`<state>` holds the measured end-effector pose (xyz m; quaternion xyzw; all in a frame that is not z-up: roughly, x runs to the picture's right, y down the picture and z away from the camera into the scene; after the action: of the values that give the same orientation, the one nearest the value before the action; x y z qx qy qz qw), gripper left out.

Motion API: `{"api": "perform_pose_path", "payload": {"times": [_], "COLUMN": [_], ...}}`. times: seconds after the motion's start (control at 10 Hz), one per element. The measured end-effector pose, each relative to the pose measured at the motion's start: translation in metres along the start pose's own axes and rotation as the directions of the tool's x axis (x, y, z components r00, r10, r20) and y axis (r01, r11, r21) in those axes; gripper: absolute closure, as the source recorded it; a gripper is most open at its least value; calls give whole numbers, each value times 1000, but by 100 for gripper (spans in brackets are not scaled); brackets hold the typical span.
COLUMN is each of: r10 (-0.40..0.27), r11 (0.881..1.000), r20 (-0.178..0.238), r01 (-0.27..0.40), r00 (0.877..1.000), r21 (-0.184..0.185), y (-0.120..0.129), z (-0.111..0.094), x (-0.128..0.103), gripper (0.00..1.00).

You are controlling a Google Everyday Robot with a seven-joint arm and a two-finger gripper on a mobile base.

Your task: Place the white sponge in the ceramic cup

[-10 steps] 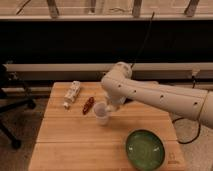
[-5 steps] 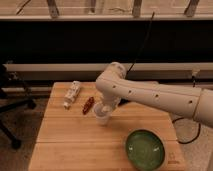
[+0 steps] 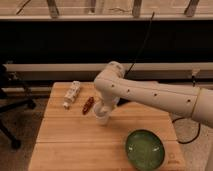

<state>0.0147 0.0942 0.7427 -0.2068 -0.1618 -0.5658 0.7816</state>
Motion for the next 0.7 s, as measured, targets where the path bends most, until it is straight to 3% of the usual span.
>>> {"api": "perform_pose_path", "payload": {"times": [0.2, 0.4, 0.7], "r10": [-51, -78, -91], "r11": [999, 997, 996], "r20": [21, 30, 32], "r01": [51, 78, 90], "r00": [998, 996, 995], "r21": [15, 16, 29], "y": [-23, -26, -31], "z": [1, 2, 0], "x": [-9, -10, -8], "gripper": [59, 38, 20]}}
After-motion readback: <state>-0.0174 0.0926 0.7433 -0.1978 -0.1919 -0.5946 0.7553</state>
